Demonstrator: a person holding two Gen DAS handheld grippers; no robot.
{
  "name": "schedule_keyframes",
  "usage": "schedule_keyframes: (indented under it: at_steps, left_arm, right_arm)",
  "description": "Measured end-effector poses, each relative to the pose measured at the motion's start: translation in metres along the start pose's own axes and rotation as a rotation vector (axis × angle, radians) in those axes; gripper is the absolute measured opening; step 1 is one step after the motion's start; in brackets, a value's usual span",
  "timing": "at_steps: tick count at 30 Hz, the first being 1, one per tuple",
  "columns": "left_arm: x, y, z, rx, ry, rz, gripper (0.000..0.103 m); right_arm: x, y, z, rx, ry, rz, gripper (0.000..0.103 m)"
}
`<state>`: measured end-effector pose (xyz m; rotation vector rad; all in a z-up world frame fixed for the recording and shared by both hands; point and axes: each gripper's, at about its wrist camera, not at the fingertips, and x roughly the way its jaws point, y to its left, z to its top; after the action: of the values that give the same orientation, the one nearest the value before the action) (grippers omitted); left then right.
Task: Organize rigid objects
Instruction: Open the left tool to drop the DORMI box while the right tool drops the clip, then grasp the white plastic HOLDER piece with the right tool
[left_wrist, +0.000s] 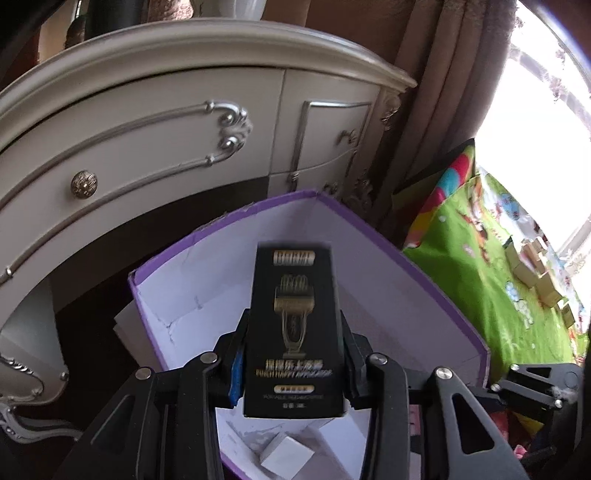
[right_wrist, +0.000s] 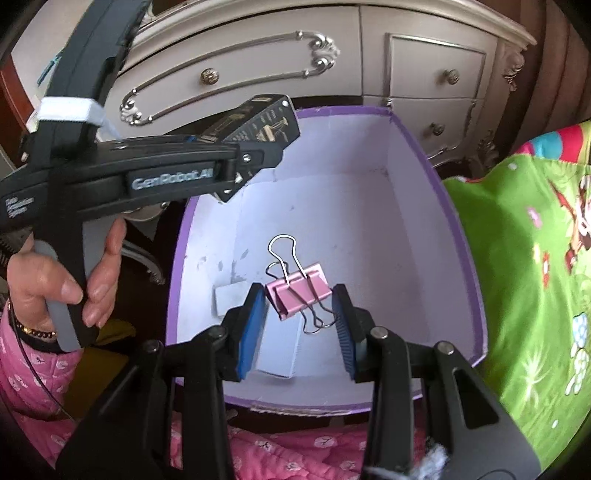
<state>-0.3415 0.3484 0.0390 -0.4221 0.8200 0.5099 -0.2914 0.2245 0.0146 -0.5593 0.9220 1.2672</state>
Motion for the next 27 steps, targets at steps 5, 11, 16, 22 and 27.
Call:
schedule_keyframes:
  at_steps: [5,11,16,22,27]
  left_arm:
    - [-0.001,-0.007,-0.003,0.006,-0.008,0.103,0.083]
    - [-0.004,-0.063,-0.002,0.085,-0.003,-0.044,0.084]
    - [0.009,-0.156,-0.007,0.255,0.066,-0.212,0.085]
    - [0.039,-0.286,-0.022,0.458,0.108,-0.384,0.085]
    - [0.074,-0.350,-0.029,0.529,0.141,-0.396,0.085]
  right_arm:
    - [-0.015,-0.007,-0.001,0.015,-0.054,0.004,0.074]
    - [-0.064,-0.074,-0.027,0.147,-0.167,-0.168,0.078]
    - [-0.110,-0.179,-0.104,0.482,-0.210,-0.336,0.079]
    - [-0.150,-0.286,-0.168,0.751,-0.327,-0.330,0.080]
    - [-0.140,-0.348,-0.149,0.620,-0.311,-0.268,0.090]
